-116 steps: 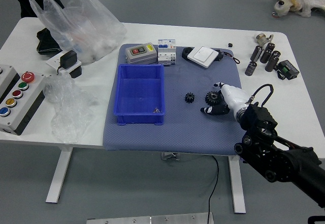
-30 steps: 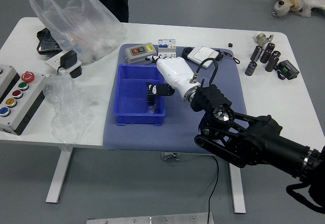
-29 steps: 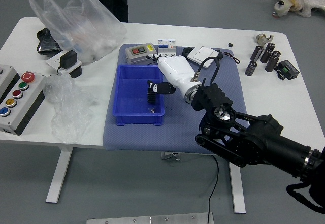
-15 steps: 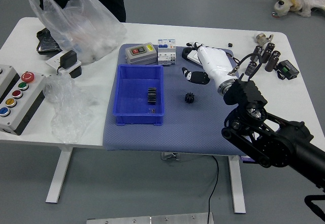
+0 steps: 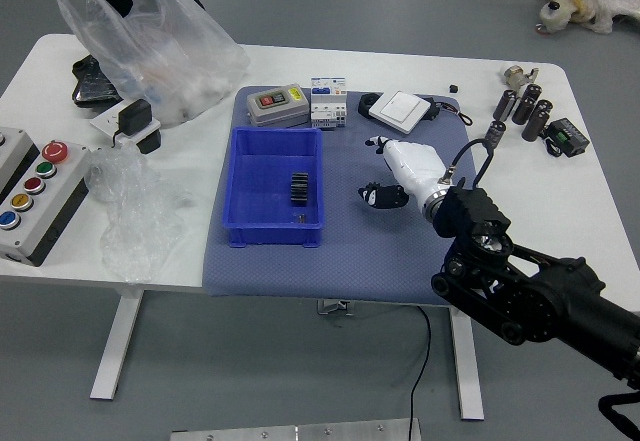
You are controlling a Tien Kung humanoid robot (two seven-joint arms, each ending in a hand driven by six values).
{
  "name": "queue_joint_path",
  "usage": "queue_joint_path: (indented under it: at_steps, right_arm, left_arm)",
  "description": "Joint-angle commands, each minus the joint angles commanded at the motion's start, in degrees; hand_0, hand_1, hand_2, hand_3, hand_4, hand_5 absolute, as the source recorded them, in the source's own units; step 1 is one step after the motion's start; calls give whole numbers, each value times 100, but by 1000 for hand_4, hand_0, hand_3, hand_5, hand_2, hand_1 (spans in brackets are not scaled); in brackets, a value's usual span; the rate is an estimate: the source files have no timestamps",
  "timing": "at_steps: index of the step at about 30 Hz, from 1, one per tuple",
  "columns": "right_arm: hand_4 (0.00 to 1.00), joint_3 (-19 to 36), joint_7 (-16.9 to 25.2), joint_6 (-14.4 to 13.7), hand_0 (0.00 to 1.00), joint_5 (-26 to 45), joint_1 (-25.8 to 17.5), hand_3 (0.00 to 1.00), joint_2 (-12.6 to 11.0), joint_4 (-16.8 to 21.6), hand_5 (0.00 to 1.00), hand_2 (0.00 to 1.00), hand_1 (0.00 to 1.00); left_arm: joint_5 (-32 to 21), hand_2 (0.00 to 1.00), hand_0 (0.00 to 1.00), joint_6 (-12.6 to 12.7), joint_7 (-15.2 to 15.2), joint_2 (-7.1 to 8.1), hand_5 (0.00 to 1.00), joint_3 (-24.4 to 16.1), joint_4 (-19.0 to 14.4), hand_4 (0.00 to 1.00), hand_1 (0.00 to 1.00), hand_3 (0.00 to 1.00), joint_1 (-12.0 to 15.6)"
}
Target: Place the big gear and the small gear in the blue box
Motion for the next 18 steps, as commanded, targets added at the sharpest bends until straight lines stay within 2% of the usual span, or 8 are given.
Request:
queue_joint_path:
  at_steps: [9,10,15,16,18]
  right_arm:
    - [838,-293,12,33,410,165,83,843,57,-311,336,773,608]
    - [518,-322,24,11,393,185,100,671,75,-365,229,628,557]
    - [518,-443,98,-115,393,300,175,671,158,-616,229,628,557]
    - [458,-463,112,-138,386,319,184,515,167,-646,78,485,499]
    - [458,-512,141,-178,386,363,203,515,186,-706,78,485,499]
  left_arm:
    - [10,517,621,-2,2,-6,275,-4,0,697,519,661,-2]
    - [10,517,621,-2,1,-5,275,-4,0,697,519,660,-4]
    - [14,517,621,-3,-2,-2,275,3,0,697,519,660,-15]
    - [12,517,621,-3,-2,-2,273,5,0,697,519,662,-15]
    - [12,517,621,-4,-1,-3,273,8,0,697,519,662,-14]
